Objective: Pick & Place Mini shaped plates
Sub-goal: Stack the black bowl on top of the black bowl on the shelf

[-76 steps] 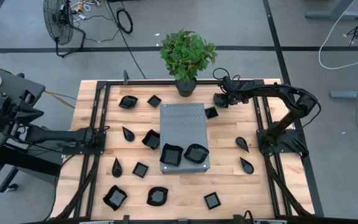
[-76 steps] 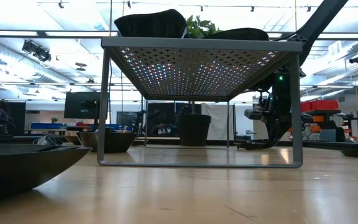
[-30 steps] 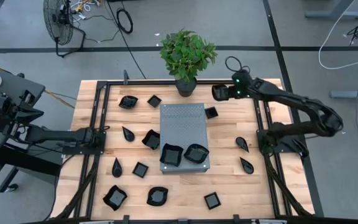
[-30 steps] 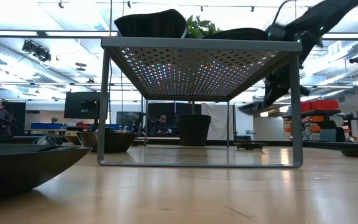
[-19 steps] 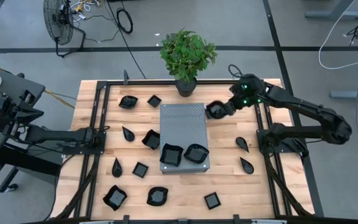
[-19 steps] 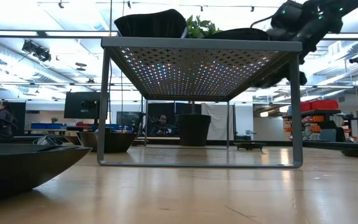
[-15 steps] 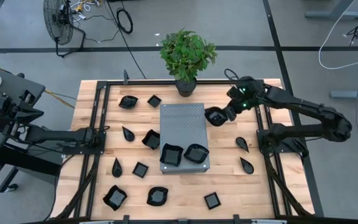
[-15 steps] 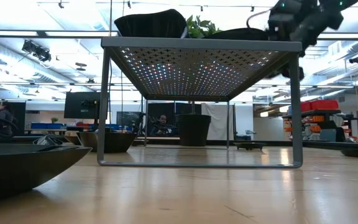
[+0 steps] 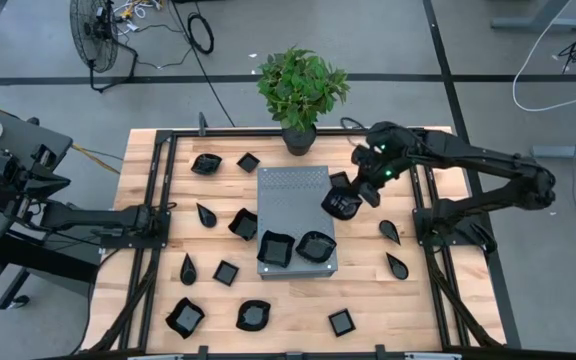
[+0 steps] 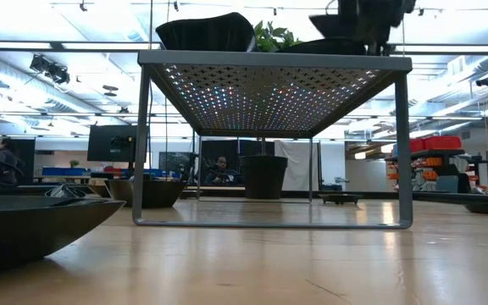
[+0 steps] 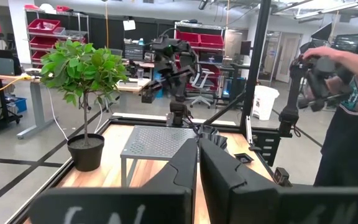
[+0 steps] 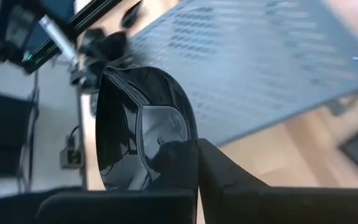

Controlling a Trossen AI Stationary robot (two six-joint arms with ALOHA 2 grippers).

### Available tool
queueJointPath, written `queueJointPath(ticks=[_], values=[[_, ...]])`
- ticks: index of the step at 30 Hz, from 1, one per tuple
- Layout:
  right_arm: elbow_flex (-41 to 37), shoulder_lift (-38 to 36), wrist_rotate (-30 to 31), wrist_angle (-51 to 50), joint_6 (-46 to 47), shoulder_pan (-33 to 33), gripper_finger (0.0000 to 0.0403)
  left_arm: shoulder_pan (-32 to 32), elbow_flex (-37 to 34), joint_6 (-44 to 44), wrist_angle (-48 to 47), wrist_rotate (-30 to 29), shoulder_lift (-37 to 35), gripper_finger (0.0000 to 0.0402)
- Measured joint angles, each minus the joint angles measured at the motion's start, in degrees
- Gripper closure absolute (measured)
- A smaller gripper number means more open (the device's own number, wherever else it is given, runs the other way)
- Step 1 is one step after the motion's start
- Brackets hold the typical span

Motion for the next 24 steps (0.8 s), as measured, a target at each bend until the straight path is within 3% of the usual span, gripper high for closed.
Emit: queueJointPath(ticks=[11,24], values=[[2.04,6.73,0.08,0.43,-0.65,11.27,0.0403,-0.02,0.02,-0.02,0.0,0.0,0.01,0.0378],[1.97,12.91,-0.08,7.71,8.23,13.83,0.0403,0.0,0.02,-0.02,0.0,0.0,0.0,0.0378]])
